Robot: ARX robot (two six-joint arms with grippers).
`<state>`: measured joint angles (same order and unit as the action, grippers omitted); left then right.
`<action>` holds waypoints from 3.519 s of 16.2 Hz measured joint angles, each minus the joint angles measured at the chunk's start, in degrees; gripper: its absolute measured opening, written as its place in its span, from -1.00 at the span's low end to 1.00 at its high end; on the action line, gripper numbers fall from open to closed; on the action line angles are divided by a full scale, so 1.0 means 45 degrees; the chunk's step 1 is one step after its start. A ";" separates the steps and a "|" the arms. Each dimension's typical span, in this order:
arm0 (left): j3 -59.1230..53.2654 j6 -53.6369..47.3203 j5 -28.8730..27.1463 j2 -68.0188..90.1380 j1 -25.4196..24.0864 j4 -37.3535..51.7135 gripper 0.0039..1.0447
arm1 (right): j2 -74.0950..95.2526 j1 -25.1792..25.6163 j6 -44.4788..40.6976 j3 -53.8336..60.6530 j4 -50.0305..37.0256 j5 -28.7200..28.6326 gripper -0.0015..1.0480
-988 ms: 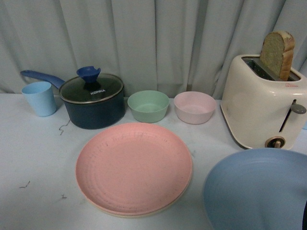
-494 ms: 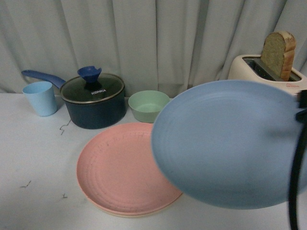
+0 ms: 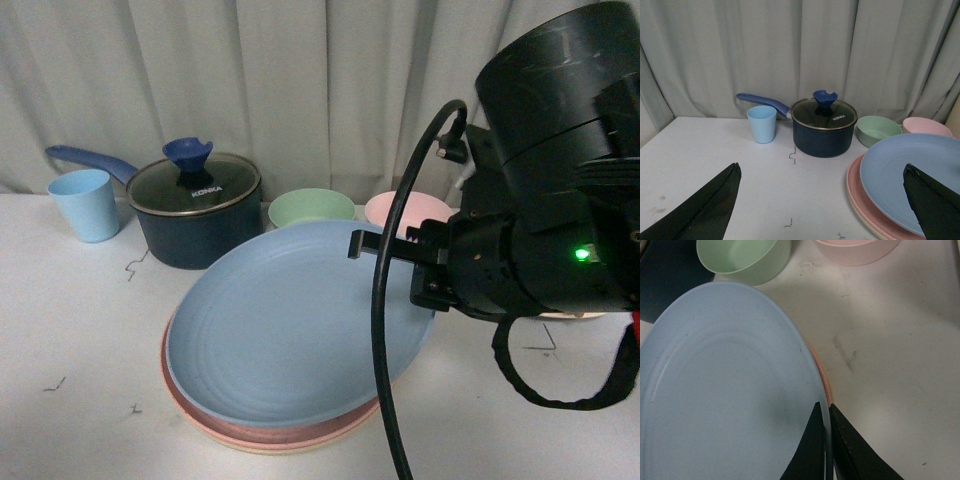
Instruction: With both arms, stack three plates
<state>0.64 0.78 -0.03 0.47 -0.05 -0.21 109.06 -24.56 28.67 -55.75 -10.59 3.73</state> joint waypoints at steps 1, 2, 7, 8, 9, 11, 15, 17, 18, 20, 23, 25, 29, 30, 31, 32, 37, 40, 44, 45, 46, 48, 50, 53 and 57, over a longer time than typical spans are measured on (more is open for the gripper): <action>0.0000 0.0000 0.0000 0.0000 0.0000 0.0000 0.88 | 0.0355 -0.0058 0.0102 -0.0291 0.0044 0.0141 -0.94; 0.0000 0.0005 0.0000 0.0000 0.0000 0.0000 0.88 | 0.0583 -0.0063 0.0219 -0.0588 0.0262 0.0185 -0.94; 0.0000 0.0005 0.0000 0.0000 0.0000 0.0000 0.88 | 0.1200 -0.0272 0.0733 -0.1064 0.0491 0.0126 -0.94; 0.0000 0.0005 0.0000 0.0000 0.0000 0.0000 0.88 | 0.1200 -0.0296 0.0782 -0.1054 0.0403 0.0146 -0.94; 0.0000 0.0005 0.0000 0.0000 0.0000 0.0000 0.88 | 0.1200 -0.0296 0.0782 -0.0976 0.0330 0.0136 -0.94; 0.0000 0.0000 0.0000 0.0000 0.0000 0.0000 0.88 | 0.1355 -0.0291 0.0831 -0.0879 0.0505 0.0131 -0.94; 0.0000 0.0005 0.0000 0.0000 0.0000 0.0000 0.88 | 0.1559 -0.0291 0.0923 -0.0860 0.0466 0.0015 -0.81; 0.0000 0.0005 0.0000 0.0000 0.0000 0.0000 0.88 | 0.1559 -0.0282 0.0918 -0.0860 0.0491 -0.0126 -0.39; 0.0000 0.0005 0.0000 0.0000 0.0000 0.0000 0.88 | 0.1501 -0.0243 0.0918 -0.0835 0.0486 -0.0209 -0.18; 0.0000 0.0000 0.0000 0.0000 0.0000 0.0000 0.88 | 0.0772 0.0078 0.0918 -0.0398 0.0345 -0.0563 0.34; 0.0000 0.0005 0.0000 0.0000 0.0000 0.0000 0.88 | -0.1234 0.0777 0.0913 0.0418 0.0010 -0.0967 0.90; 0.0000 0.0005 0.0000 0.0000 0.0000 0.0000 0.88 | -0.2934 0.1180 0.0840 0.1098 -0.0335 -0.1525 0.87; 0.0000 0.0000 0.0000 0.0000 0.0000 0.0005 0.88 | -0.6193 0.2006 0.0180 0.2472 -0.2953 -0.0981 0.76; 0.0000 0.0000 0.0000 0.0000 0.0000 0.0000 0.88 | -0.7077 0.2322 -0.1156 0.3468 -0.4609 0.0403 0.58; 0.0000 0.0005 -0.0010 0.0000 0.0000 0.0000 0.88 | -0.8272 0.2803 -0.2856 0.4765 -0.5654 0.1282 0.37; 0.0000 0.0005 0.0000 0.0000 0.0000 0.0000 0.88 | -0.9806 0.3551 -0.4614 0.6013 -0.5416 0.1263 0.09; 0.0000 0.0005 0.0000 0.0000 0.0000 0.0000 0.88 | -1.2279 0.4226 -0.6139 0.8733 -0.5853 0.0379 -0.88; 0.0000 0.0005 0.0000 0.0000 0.0000 0.0000 0.88 | -1.3294 0.4609 -0.6285 0.9704 -0.5829 0.0073 -0.96; 0.0000 0.0005 0.0000 0.0000 0.0000 0.0000 0.88 | -1.4634 0.5527 -0.6295 1.0637 -0.5440 -0.0772 -0.96; 0.0000 0.0005 0.0000 0.0000 0.0000 0.0005 0.88 | -1.4940 0.5518 -0.6290 1.0841 -0.5260 -0.0782 -0.96; 0.0000 0.0005 0.0000 0.0000 0.0000 0.0000 0.88 | -1.5407 0.5518 -0.6295 1.1050 -0.5022 -0.0782 -0.96; 0.0000 0.0005 0.0000 0.0000 0.0000 0.0000 0.88 | -1.6344 0.5518 -0.6295 1.1390 -0.4498 -0.0787 -0.96; 0.0000 0.0005 0.0000 0.0000 0.0000 0.0000 0.88 | -1.7053 0.5518 -0.6295 1.1657 -0.3988 -0.0787 -0.96; 0.0000 0.0005 0.0000 0.0000 0.0000 0.0000 0.88 | -1.7986 0.5518 -0.6295 1.1842 -0.3317 -0.0787 -0.96; 0.0000 0.0005 0.0000 0.0000 0.0000 0.0000 0.88 | -1.8884 0.5518 -0.6295 1.2245 -0.2924 -0.0787 -0.96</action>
<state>0.64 0.80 -0.03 0.47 -0.05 -0.21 24.08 0.27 0.34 -0.64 -23.75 0.19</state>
